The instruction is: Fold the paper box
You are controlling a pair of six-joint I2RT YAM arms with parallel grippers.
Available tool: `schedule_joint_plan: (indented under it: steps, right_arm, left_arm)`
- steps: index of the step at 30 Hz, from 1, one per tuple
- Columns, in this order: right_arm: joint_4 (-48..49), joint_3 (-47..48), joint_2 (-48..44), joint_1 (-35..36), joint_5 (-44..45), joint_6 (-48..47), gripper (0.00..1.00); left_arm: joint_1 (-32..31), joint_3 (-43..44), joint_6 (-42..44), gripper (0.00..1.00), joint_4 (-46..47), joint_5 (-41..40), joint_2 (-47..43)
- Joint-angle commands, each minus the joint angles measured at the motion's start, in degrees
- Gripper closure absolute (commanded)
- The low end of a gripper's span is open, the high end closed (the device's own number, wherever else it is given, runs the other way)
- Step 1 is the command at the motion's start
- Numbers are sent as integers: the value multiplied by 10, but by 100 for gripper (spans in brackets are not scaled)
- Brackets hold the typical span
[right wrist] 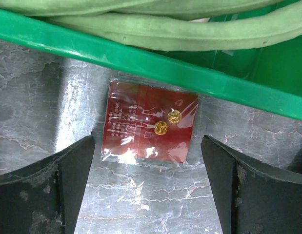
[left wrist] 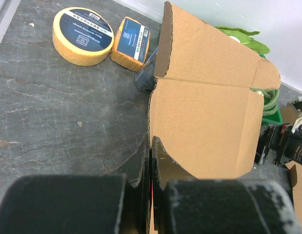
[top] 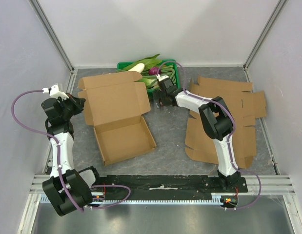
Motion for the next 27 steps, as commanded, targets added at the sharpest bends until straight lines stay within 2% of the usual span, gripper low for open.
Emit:
schedule_joint_plan:
  steps: [1, 9, 13, 17, 23, 27]
  right_arm:
    - [-17, 20, 19, 8, 23, 10, 2]
    - [-25, 38, 53, 8, 9, 45, 2]
    - [-17, 5, 43, 4, 18, 74, 7]
    - [-17, -31, 34, -2, 8, 87, 22]
    - [11, -86, -11, -8, 14, 76, 35]
    - [53, -123, -64, -18, -26, 77, 44]
  left_arm:
    - [4, 8, 17, 98, 16, -15, -26]
    - [3, 6, 8, 98, 26, -1, -23]
    - [3, 6, 5, 98, 29, 4, -22]
    - [4, 6, 3, 98, 35, 9, -20]
    - [3, 5, 1, 98, 39, 15, -18]
    - [3, 4, -4, 98, 49, 25, -13]
